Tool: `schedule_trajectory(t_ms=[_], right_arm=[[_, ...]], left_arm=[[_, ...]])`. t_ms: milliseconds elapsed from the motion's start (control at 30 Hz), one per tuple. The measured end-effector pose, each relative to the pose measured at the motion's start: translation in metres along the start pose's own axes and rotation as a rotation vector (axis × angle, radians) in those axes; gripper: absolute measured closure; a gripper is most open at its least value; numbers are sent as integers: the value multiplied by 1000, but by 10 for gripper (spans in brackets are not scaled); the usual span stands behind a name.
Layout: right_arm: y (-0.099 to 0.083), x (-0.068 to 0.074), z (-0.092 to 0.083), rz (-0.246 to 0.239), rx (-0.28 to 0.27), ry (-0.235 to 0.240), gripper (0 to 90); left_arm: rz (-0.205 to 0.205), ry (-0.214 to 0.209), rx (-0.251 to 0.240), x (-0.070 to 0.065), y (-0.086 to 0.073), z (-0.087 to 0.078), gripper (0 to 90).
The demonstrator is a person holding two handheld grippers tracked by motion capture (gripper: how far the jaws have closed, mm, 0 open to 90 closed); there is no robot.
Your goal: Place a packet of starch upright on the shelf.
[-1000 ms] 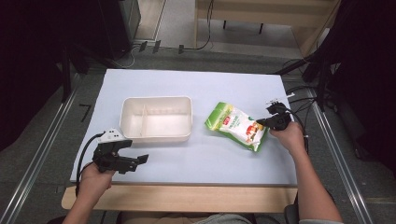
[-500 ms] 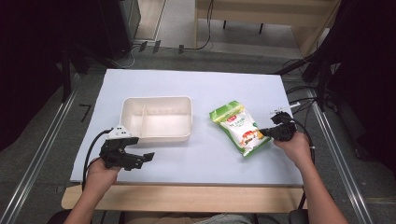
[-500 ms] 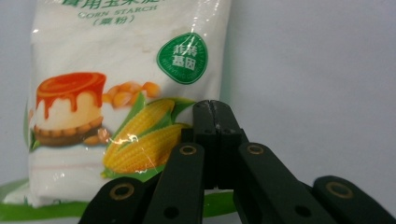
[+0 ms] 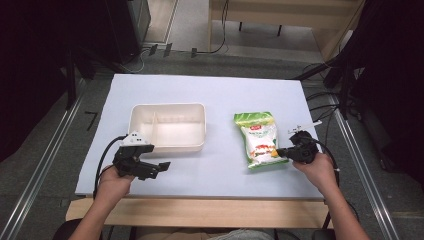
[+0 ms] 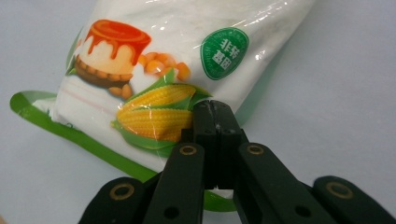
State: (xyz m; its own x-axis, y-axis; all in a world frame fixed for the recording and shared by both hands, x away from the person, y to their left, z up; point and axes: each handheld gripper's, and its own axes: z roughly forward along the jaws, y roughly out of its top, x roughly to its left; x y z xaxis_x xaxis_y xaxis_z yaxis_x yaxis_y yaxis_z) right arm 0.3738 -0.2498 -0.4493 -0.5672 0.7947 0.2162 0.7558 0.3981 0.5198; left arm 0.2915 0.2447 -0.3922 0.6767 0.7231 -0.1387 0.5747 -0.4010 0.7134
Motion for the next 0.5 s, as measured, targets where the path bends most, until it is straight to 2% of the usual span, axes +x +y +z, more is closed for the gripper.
schedule_trajectory(t_ms=[100,200,233,267,300,367,500], right_arm=[[-2,6,-2,-12,6,-5,900],[0,6,-3,-19,8,-10,900],[1,5,-5,-19,-7,-19,900],[6,3,-12,1,-47,-24,900],[6,3,-12,1,-47,-24,900],[14,2,-21,-15,-86,-57,875],[25,1,-22,0,-124,-55,824]], left_arm=[[3,-3,1,0,1,1,147],[1,-4,-3,1,1,0,147],[-2,-4,-1,1,1,0,147],[2,-3,1,1,0,0,147],[1,-2,-1,1,0,0,147],[-3,4,5,1,0,0,147],[2,2,2,1,0,1,147]])
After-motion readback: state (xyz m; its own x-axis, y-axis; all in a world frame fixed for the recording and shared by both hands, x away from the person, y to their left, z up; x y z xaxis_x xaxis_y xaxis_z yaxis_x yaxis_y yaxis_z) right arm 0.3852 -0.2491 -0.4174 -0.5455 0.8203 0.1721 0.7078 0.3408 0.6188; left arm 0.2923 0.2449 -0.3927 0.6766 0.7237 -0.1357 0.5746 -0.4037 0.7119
